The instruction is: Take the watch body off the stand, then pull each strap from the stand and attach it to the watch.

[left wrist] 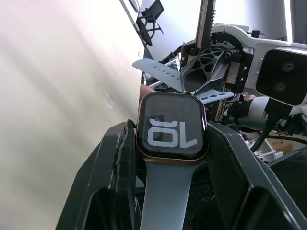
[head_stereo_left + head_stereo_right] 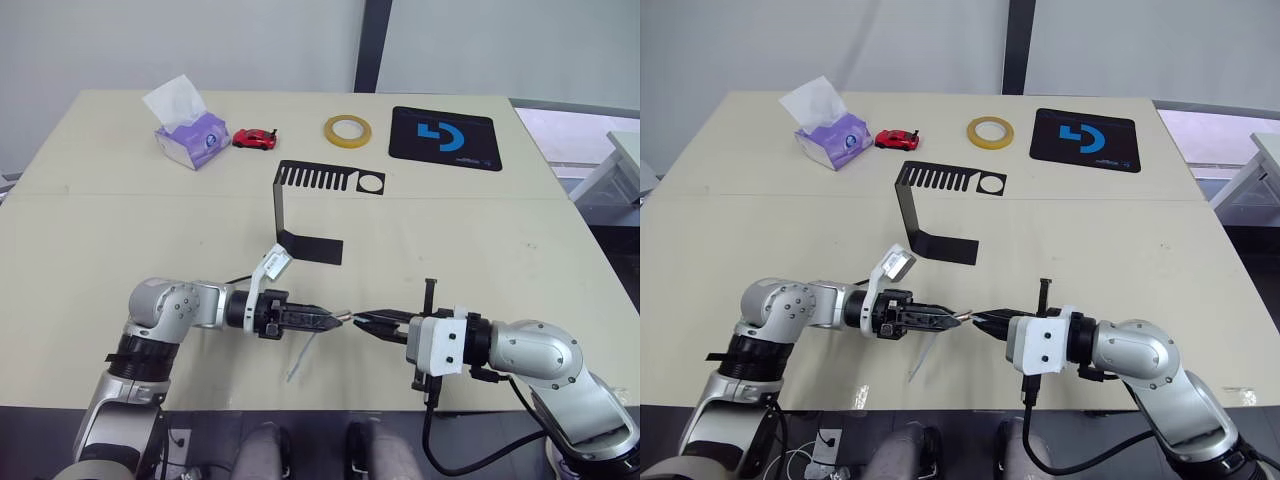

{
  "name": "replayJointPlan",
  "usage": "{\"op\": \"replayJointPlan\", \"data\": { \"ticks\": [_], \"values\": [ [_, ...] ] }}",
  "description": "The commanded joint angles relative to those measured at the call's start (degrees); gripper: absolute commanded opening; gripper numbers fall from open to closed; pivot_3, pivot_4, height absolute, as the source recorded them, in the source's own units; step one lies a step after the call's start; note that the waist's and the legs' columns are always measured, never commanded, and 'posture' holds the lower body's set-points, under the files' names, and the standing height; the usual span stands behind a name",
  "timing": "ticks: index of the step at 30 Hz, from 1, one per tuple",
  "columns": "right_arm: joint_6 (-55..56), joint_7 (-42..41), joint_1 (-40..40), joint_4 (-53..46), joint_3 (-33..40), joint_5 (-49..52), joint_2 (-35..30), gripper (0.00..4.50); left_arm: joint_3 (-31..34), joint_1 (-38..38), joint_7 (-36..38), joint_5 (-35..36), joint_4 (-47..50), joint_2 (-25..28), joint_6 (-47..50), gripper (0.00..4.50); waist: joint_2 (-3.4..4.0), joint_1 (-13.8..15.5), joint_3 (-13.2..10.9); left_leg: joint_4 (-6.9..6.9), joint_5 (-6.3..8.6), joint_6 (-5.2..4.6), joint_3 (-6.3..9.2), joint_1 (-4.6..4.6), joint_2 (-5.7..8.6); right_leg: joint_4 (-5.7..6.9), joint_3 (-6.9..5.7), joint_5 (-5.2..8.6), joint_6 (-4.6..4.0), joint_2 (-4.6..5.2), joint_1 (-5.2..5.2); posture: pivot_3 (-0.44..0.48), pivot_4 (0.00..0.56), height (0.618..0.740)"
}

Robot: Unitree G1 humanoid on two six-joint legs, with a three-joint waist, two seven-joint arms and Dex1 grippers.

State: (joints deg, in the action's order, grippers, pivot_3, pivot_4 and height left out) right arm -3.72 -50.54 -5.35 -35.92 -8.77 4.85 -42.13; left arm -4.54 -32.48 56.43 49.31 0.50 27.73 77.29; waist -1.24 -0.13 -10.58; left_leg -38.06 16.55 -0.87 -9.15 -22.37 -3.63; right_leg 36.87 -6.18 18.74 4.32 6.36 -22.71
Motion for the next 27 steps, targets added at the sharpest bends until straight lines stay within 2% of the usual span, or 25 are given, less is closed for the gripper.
{"op": "replayJointPlan", "data": {
  "ticks": [1,27],
  "values": [
    [0.90,0.38,-0.52,-2.32,-0.86,-0.64,0.34,0.00,-0.12,-0.28,0.52,2.21,3.47,-0.76,0.20,1.70,0.00,0.00,0.00,0.00,0.00,0.00,0.00,0.00,0.00,0.00,0.00,0.00,0.00,0.00,0.00,0.000,0.150,0.740],
    [-0.12,1.04,-2.57,-2.00,-4.23,-7.21,1.58,0.00,1.13,-0.52,-5.14,3.09,5.62,-3.84,3.32,1.70,0.00,0.00,0.00,0.00,0.00,0.01,0.00,0.00,0.00,0.00,0.00,0.00,0.00,0.01,0.00,0.000,0.150,0.740]
  ]
}}
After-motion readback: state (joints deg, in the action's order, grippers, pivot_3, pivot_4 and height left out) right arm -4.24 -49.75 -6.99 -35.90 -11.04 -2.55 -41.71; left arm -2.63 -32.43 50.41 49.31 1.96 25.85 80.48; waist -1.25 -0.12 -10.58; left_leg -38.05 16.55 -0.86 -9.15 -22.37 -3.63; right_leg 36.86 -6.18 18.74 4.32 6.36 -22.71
